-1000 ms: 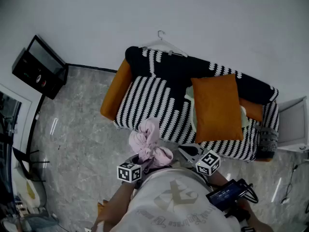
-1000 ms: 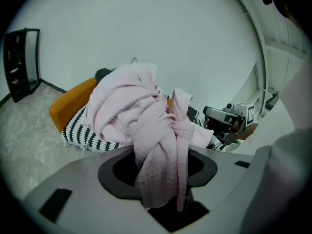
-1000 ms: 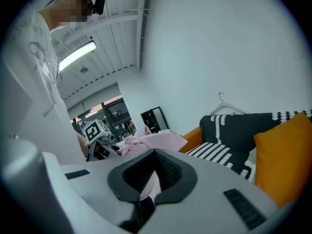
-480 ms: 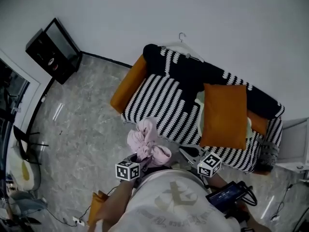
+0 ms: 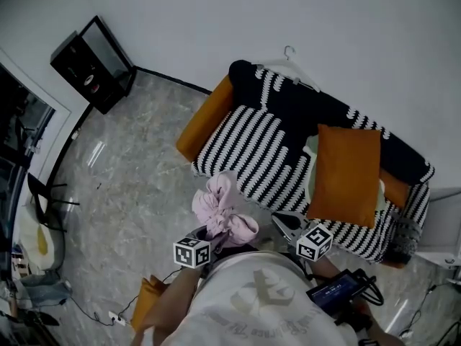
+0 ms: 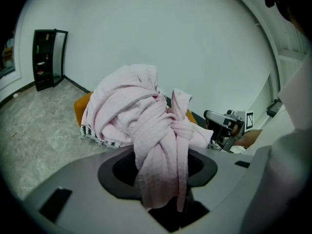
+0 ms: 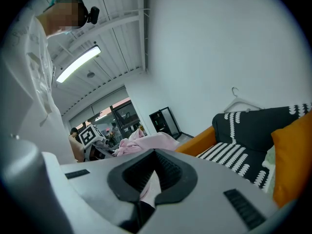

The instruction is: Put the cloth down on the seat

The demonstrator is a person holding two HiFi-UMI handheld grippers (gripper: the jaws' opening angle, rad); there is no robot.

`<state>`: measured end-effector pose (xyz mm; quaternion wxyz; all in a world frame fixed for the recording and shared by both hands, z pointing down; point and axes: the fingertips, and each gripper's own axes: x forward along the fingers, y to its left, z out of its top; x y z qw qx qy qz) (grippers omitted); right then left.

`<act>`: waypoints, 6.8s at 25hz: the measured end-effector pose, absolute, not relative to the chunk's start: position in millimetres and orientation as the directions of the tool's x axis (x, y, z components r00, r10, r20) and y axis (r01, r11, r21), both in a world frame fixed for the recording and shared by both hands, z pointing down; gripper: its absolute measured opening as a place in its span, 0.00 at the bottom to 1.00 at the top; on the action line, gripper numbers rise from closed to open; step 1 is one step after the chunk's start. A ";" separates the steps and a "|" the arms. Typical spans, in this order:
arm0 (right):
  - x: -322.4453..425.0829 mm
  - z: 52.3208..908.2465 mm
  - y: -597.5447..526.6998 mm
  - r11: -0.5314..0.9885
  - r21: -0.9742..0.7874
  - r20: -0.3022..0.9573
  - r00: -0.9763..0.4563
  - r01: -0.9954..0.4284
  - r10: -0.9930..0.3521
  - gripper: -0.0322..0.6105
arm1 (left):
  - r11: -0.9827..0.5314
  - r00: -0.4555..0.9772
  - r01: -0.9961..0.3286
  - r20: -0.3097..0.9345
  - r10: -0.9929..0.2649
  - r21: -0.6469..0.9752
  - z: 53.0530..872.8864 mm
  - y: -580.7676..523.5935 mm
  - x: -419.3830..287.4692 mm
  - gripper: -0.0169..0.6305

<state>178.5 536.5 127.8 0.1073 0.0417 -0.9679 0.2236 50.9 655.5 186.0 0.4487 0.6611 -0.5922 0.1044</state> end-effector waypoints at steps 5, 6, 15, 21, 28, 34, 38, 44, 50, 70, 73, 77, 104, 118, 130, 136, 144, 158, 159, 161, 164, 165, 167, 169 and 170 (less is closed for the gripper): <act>174.4 148.5 526.0 0.895 -0.423 0.254 -0.967 -0.144 -0.035 0.07 | 0.101 0.263 -0.888 0.673 -0.691 0.450 191.6 650.1 43.9 0.36; 172.3 148.1 529.2 0.894 -0.422 0.260 -0.965 -0.151 -0.041 0.07 | 0.097 0.264 -0.888 0.672 -0.691 0.449 189.3 654.6 41.1 0.36; 146.1 133.4 529.6 0.903 -0.408 0.260 -0.965 -0.135 -0.027 0.07 | 0.117 0.225 -0.893 0.656 -0.721 0.434 174.2 659.0 17.5 0.36; 142.7 137.1 508.7 0.898 -0.408 0.281 -0.958 -0.166 -0.050 0.07 | 0.103 0.242 -0.892 0.659 -0.713 0.439 179.8 642.7 12.1 0.36; 130.2 128.3 496.1 0.898 -0.394 0.289 -0.954 -0.196 -0.081 0.07 | 0.073 0.269 -0.890 0.647 -0.713 0.450 177.9 623.6 -0.8 0.36; 120.4 127.9 476.5 0.892 -0.375 0.312 -0.940 -0.252 -0.134 0.07 | 0.031 0.302 -0.889 0.635 -0.711 0.457 177.7 600.3 -16.8 0.36; 124.5 128.4 471.1 0.882 -0.368 0.334 -0.927 -0.294 -0.170 0.07 | 0.013 0.327 -0.880 0.626 -0.708 0.475 176.8 589.8 -21.4 0.37; 109.6 129.2 471.9 0.867 -0.355 0.364 -0.906 -0.350 -0.217 0.07 | -0.017 0.357 -0.871 0.610 -0.708 0.491 176.2 581.6 -45.1 0.36; 89.4 128.0 478.8 0.866 -0.319 0.395 -0.884 -0.385 -0.248 0.07 | -0.026 0.369 -0.866 0.605 -0.706 0.499 177.5 586.8 -77.2 0.37; 8.6 121.5 472.8 0.872 -0.264 0.409 -0.866 -0.413 -0.287 0.07 | -0.016 0.353 -0.859 0.568 -0.744 0.512 173.9 589.7 -166.1 0.37; -6.8 125.9 466.4 0.873 -0.272 0.412 -0.869 -0.405 -0.275 0.07 | -0.002 0.342 -0.860 0.574 -0.744 0.510 177.3 585.6 -178.5 0.37; -18.2 132.8 468.3 0.878 -0.285 0.416 -0.875 -0.384 -0.248 0.07 | 0.017 0.326 -0.862 0.579 -0.748 0.507 180.3 585.8 -187.5 0.37; -52.6 166.1 293.1 0.864 -0.368 0.415 -0.892 -0.344 -0.179 0.07 | 0.096 0.248 -0.894 0.663 -0.707 0.437 186.3 433.4 -210.2 0.37; -17.0 186.9 204.3 0.817 -0.449 0.376 -0.906 -0.361 -0.194 0.07 | 0.065 0.264 -0.920 0.733 -0.627 0.387 199.6 338.6 -176.8 0.37; -5.9 196.6 208.5 0.779 -0.497 0.401 -0.897 -0.382 -0.185 0.07 | 0.050 0.282 -0.927 0.778 -0.561 0.372 199.5 333.1 -168.3 0.37; -2.2 213.6 194.3 0.767 -0.505 0.427 -0.887 -0.396 -0.177 0.07 | 0.034 0.309 -0.926 0.804 -0.509 0.377 226.4 319.6 -160.1 0.37; -18.3 237.3 163.5 0.784 -0.484 0.459 -0.876 -0.388 -0.150 0.07 | 0.029 0.329 -0.923 0.827 -0.456 0.384 265.9 290.1 -166.3 0.37; -9.7 290.5 147.8 0.773 -0.487 0.514 -0.849 -0.406 -0.123 0.07 | -0.011 0.354 -0.926 0.859 -0.369 0.377 320.2 261.8 -161.1 0.37; -9.9 293.5 147.6 0.775 -0.488 0.516 -0.849 -0.402 -0.116 0.07 | -0.015 0.357 -0.926 0.861 -0.362 0.377 323.7 260.2 -159.0 0.37; -10.2 298.2 149.0 0.778 -0.489 0.520 -0.848 -0.396 -0.105 0.07 | -0.021 0.362 -0.925 0.865 -0.349 0.379 330.5 259.3 -154.7 0.37; -10.4 308.6 151.2 0.777 -0.493 0.527 -0.845 -0.391 -0.090 0.07 | -0.031 0.366 -0.925 0.868 -0.337 0.378 343.0 259.9 -151.6 0.37; -8.9 313.7 149.5 0.776 -0.495 0.530 -0.844 -0.391 -0.086 0.07 | -0.032 0.367 -0.925 0.868 -0.334 0.379 347.2 258.4 -150.4 0.37; -2.3 325.0 143.5 0.770 -0.501 0.536 -0.840 -0.395 -0.082 0.07 | -0.036 0.370 -0.924 0.869 -0.328 0.380 355.1 252.6 -145.9 0.37; 7.9 335.5 139.2 0.763 -0.507 0.544 -0.835 -0.402 -0.078 0.07 | -0.045 0.371 -0.925 0.872 -0.319 0.377 361.6 247.1 -139.6 0.37; 12.8 339.6 138.1 0.759 -0.509 0.548 -0.833 -0.405 -0.077 0.07 | -0.050 0.371 -0.926 0.874 -0.313 0.374 364.5 245.3 -136.9 0.37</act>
